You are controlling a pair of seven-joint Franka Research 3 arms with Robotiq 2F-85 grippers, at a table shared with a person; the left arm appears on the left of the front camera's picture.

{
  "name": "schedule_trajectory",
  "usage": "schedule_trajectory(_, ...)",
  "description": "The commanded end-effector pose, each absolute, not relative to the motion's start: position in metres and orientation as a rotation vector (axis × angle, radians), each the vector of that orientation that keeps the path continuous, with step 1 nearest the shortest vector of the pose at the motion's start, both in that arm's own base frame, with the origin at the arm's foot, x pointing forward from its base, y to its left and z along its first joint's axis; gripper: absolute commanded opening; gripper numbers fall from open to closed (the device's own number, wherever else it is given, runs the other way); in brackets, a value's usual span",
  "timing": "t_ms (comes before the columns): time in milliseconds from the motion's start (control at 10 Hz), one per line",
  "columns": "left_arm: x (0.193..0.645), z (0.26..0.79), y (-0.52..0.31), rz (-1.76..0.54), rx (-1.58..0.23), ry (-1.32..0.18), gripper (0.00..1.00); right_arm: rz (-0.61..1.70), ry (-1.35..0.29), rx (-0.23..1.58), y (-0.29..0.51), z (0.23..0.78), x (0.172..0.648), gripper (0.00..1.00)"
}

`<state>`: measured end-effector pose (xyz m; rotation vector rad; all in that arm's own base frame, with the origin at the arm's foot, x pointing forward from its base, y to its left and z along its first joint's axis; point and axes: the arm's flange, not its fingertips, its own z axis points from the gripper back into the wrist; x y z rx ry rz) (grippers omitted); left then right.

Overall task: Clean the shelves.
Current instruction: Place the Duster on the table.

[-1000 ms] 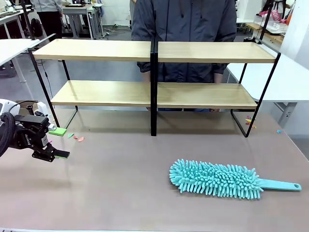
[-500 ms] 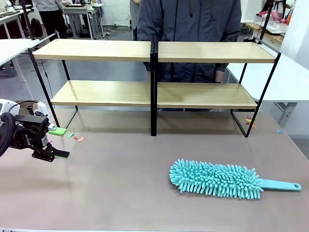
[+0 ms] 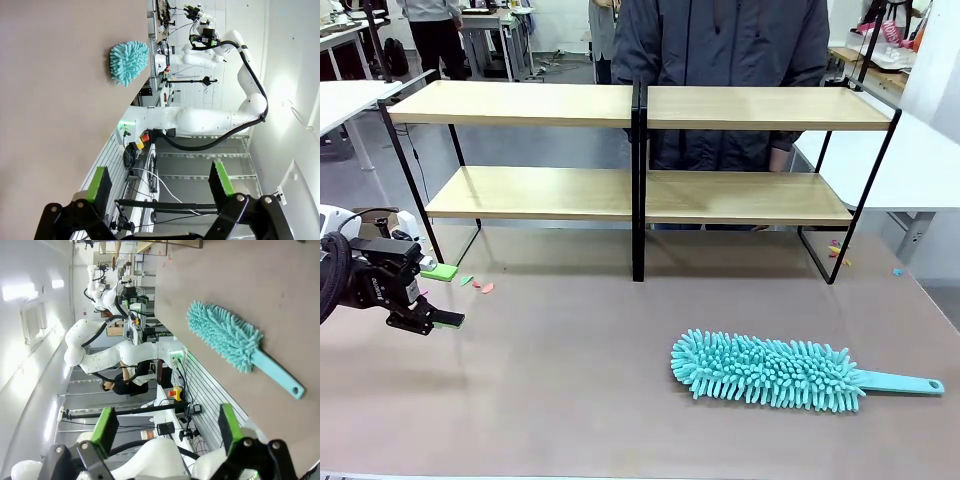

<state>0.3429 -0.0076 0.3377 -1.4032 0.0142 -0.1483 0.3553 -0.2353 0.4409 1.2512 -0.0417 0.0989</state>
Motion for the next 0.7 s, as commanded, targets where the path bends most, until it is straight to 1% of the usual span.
schedule_trajectory(0,0.3407,0.3425,-0.0092,-0.139,-1.418,0.023,1.0,0.122,-0.047,1.231,-0.2361,0.4416,0.355,1.0)
schedule_trajectory(600,0.3407,0.3425,-0.0092,-0.139,-1.418,0.023,1.0,0.122,-0.047,1.231,-0.2361,0.4416,0.355,1.0)
